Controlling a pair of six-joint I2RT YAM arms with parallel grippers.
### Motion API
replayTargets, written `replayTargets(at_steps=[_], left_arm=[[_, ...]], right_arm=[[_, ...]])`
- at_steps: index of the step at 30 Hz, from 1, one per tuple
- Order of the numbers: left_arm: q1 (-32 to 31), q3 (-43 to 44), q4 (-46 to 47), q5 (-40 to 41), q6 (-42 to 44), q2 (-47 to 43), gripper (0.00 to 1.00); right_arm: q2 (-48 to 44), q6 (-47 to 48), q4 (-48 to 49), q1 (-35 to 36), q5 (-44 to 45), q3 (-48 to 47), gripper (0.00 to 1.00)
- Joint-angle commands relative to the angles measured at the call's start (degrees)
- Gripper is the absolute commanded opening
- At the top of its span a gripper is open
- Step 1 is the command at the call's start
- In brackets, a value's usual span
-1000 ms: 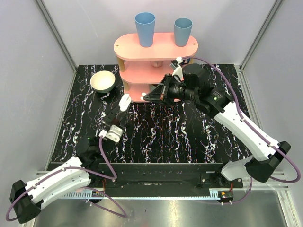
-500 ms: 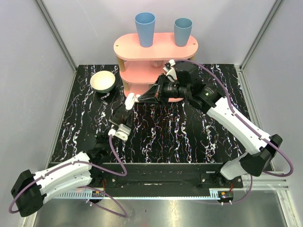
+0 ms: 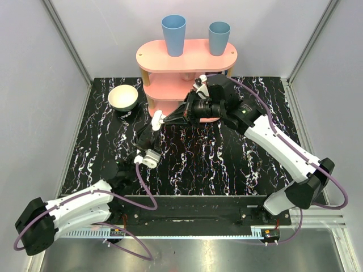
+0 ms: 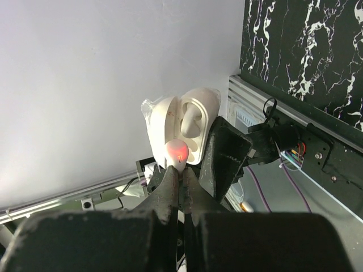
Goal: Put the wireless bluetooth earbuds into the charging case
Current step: Insert the left earbud into the left side groove of the charging case.
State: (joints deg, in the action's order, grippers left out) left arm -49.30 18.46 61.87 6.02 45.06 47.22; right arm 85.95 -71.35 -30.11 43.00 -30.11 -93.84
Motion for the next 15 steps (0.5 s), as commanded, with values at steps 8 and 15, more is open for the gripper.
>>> replayTargets(at_steps=[8, 15], left_arm=[[0.26, 0.26, 6.69, -0.92, 2.05, 1.03, 0.00], [0.26, 0.18, 7.04, -1.28, 2.23, 1.64, 0.00]], right_arm=[[1.41, -2.21, -0.21, -0.29, -3.55, 0.77, 0.00], [2.38, -2.21, -0.13, -0.38, -4.61, 0.41, 0.00]])
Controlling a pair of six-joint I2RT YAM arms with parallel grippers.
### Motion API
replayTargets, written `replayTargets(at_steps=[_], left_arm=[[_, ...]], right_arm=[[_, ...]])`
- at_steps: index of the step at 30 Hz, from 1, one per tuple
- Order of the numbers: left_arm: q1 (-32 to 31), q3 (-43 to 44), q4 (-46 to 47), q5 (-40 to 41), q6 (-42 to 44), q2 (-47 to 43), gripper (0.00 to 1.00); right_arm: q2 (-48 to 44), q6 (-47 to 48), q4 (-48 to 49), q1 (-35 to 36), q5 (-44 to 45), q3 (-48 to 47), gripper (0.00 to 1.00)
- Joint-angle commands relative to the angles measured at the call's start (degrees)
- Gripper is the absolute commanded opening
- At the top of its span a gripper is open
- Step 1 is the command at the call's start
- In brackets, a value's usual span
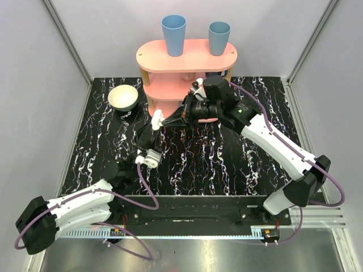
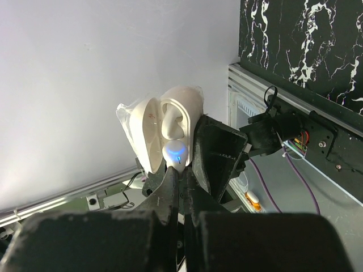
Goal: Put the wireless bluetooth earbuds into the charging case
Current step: Insert the left earbud into the left side groove of the charging case.
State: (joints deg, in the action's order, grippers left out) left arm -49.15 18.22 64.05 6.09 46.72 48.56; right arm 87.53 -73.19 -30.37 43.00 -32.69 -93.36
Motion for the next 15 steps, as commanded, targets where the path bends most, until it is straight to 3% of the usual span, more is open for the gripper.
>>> replayTargets(at_steps=[1, 15], left_arm=[[0.10, 0.42, 4.85, -1.34, 0.57, 0.31, 0.00], [0.10, 0.68, 5.03, -1.52, 0.92, 1.81, 0.00]], right_arm=[[0.98, -0.55, 0.22, -0.38, -2.12, 0.20, 0.00], [1.95, -0.29, 0.22, -0.29, -3.52, -0.33, 0.00]])
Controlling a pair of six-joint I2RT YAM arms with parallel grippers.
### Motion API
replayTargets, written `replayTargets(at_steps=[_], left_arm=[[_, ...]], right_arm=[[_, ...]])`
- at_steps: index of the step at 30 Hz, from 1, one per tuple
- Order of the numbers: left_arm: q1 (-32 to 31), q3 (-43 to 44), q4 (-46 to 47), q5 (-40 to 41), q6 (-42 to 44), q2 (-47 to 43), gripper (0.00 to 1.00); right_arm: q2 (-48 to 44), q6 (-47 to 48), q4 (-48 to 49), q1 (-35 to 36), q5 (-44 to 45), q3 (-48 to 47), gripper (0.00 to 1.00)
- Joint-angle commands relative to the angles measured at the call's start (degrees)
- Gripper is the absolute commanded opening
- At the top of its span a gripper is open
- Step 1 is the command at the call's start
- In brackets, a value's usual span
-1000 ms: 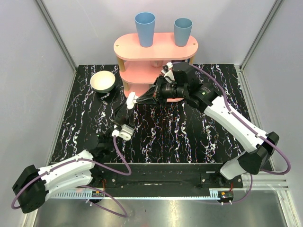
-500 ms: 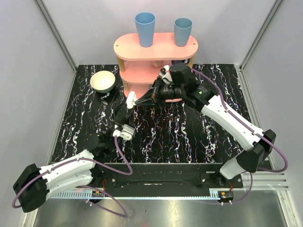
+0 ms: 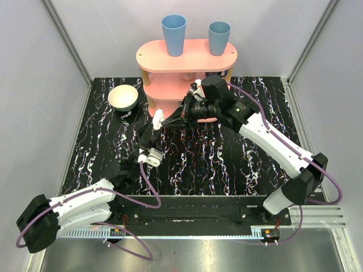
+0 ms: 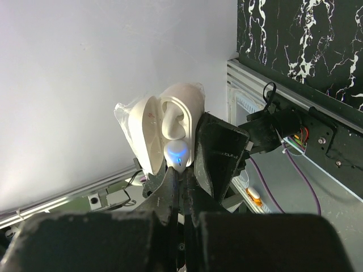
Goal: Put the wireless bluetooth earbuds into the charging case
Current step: Insert the left earbud into the left side groove of the charging case.
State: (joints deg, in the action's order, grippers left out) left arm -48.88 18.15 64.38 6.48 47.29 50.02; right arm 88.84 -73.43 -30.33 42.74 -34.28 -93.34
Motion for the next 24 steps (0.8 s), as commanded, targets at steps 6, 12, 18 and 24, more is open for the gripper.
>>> replayTargets(at_steps=[6, 12, 18, 24], left_arm=[[-0.16, 0.66, 5.05, -1.65, 0.61, 0.69, 0.00], [-0.16, 0.66, 5.93, -1.38, 1.05, 1.22, 0.00], [-0.16, 0.66, 6.28, -1.38, 0.79, 1.48, 0.00], [-0.16, 0.83, 6.37, -1.65, 0.88, 1.31, 0.00]], right_arm=[[0.64, -0.14, -0.08, -0.11, -2.37, -0.17, 0.00], [0.99, 0.48, -1.05, -0.03, -2.63, -0.88, 0.00], [0.46, 0.75, -2.19, -0.03, -2.02, -0.71, 0.00], [1.60, 1.09, -2.28, 0.24, -2.98, -0.27, 0.00]])
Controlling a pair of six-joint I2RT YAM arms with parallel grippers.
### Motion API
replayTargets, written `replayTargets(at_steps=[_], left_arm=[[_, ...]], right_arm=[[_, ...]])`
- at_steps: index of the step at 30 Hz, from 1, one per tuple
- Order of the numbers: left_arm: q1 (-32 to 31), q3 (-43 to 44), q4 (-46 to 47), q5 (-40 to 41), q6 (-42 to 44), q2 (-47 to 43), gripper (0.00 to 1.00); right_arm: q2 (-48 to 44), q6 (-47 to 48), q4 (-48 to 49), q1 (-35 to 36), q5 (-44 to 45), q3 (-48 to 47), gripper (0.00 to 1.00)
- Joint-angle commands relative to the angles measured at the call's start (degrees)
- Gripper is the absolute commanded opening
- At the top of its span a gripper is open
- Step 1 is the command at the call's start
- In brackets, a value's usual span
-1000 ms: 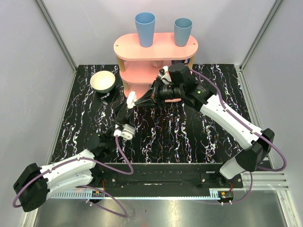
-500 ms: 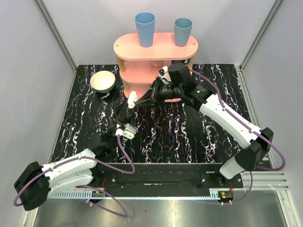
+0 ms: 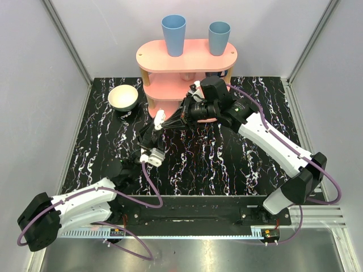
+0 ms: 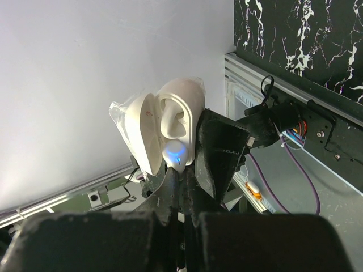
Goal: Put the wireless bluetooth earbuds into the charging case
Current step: Insert the left earbud into the left side groove of the charging case.
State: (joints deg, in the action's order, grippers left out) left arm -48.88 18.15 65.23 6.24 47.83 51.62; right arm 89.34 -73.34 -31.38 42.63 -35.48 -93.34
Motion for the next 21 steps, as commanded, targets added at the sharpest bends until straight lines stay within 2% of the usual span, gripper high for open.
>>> replayTargets(at_steps=[1, 16, 21], left_arm=[[-0.16, 0.83, 5.35, -1.49, 0.33, -0.37, 0.00], [-0.16, 0.92, 4.55, -1.67, 0.86, -0.46, 0.00], [-0.33, 1.27, 3.86, -2.11, 1.82, -0.29, 0.00]], right_arm=[[1.27, 1.01, -1.23, 0.35, -2.13, -0.26, 0.00], [3.91, 9.70, -11.42, 1.93, 4.89, -7.20, 0.00], [4.52, 10.59, -12.40, 2.19, 4.29, -7.74, 0.00]])
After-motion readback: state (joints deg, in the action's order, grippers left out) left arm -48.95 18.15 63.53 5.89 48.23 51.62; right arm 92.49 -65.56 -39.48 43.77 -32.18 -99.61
